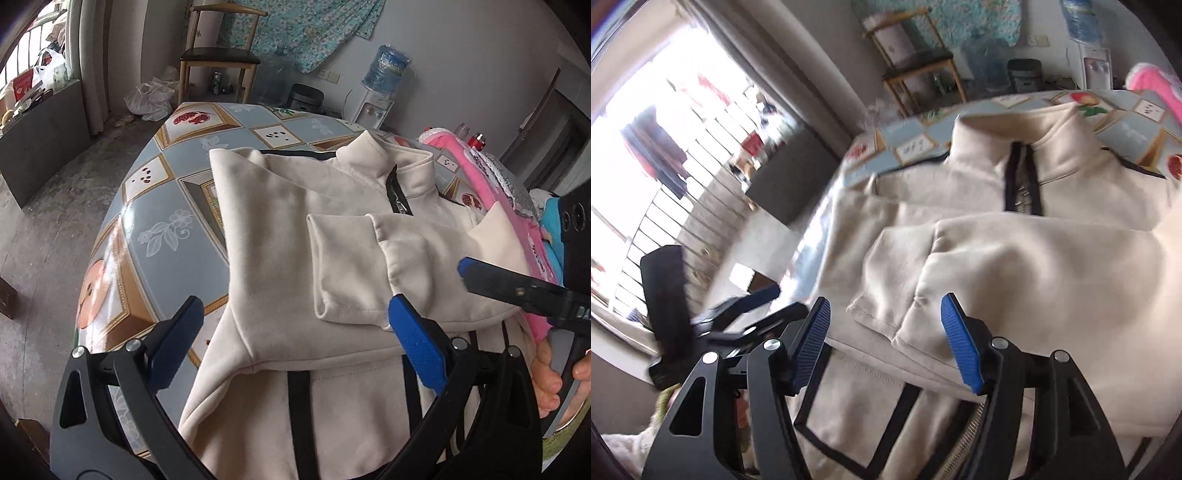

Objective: Fold large clothes

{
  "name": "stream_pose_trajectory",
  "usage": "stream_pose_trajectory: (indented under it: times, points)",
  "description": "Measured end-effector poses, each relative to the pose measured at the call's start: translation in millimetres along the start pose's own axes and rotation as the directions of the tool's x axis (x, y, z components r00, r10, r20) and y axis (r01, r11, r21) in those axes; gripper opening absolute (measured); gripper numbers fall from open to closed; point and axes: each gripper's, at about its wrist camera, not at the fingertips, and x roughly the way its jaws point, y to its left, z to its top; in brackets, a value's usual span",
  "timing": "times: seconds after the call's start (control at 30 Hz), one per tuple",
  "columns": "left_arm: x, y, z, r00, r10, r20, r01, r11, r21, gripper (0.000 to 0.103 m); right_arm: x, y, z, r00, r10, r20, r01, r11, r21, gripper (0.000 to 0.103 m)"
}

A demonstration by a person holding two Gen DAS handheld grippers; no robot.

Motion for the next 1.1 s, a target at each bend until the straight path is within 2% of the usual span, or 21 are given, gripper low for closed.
stream_pose_trajectory:
  times: [0.1, 0.2, 0.27, 0.33, 0.47, 0.53, 0.6, 0.63, 0.67, 0.73, 0.9, 0.97, 1.1]
  points:
    - [12, -7, 10, 0.999, -0.04, -0.011, 0.04, 0.999, -0.016, 0.096, -48, -26, -11, 0.996, -0.035, 0.08, 0.03, 0.998, 0.055, 0.061]
    - [26, -14, 20, 0.998, -0.058, -0.021, 0.058, 0.998, -0.018, 0.095, -86, -58, -30, 0.983, -0.136, 0.126, 0.124, 0.988, 0.094, 0.061]
    - [39, -17, 27, 0.997, -0.067, -0.049, 0.065, 0.997, -0.032, 0.085, -101, -74, -47, 0.971, -0.198, 0.133, 0.183, 0.976, 0.119, 0.061]
    - [53, -17, 32, 0.994, -0.074, -0.084, 0.069, 0.996, -0.052, 0.065, -111, -90, -72, 0.96, -0.247, 0.133, 0.227, 0.962, 0.153, 0.061]
    - [78, -18, 39, 0.987, -0.061, -0.151, 0.051, 0.996, -0.072, 0.047, -118, -108, -111, 0.927, -0.355, 0.124, 0.325, 0.923, 0.206, 0.061]
    - [87, -18, 39, 0.983, -0.037, -0.18, 0.024, 0.997, -0.078, 0.036, -116, -115, -122, 0.918, -0.376, 0.128, 0.34, 0.91, 0.24, 0.061]
    - [88, -19, 39, 0.984, -0.013, -0.175, 0.001, 0.998, -0.069, 0.029, -118, -122, -130, 0.918, -0.373, 0.137, 0.327, 0.905, 0.273, 0.061]
    - [89, -20, 39, 0.985, 0.004, -0.175, -0.015, 0.998, -0.062, 0.017, -118, -126, -133, 0.916, -0.376, 0.14, 0.326, 0.9, 0.289, 0.061]
    - [89, -20, 39, 0.984, 0.004, -0.18, -0.015, 0.998, -0.063, 0.01, -117, -130, -134, 0.916, -0.376, 0.14, 0.323, 0.898, 0.299, 0.061]
    - [87, -19, 40, 0.985, 0.005, -0.172, -0.015, 0.998, -0.061, 0.005, -116, -135, -134, 0.918, -0.371, 0.14, 0.314, 0.896, 0.315, 0.061]
    - [35, -27, 55, 0.997, -0.05, -0.058, 0.047, 0.998, -0.048, 0.004, -120, -135, -133, 0.916, -0.378, 0.138, 0.322, 0.894, 0.312, 0.061]
    - [8, -30, 62, 1.0, -0.03, -0.004, 0.03, 0.999, -0.022, 0.004, -120, -134, -132, 0.91, -0.391, 0.134, 0.338, 0.891, 0.303, 0.061]
    - [-8, -15, 64, 1.0, 0.002, -0.007, -0.003, 0.999, -0.048, 0.004, -119, -132, -135, 0.906, -0.405, 0.122, 0.357, 0.887, 0.294, 0.061]
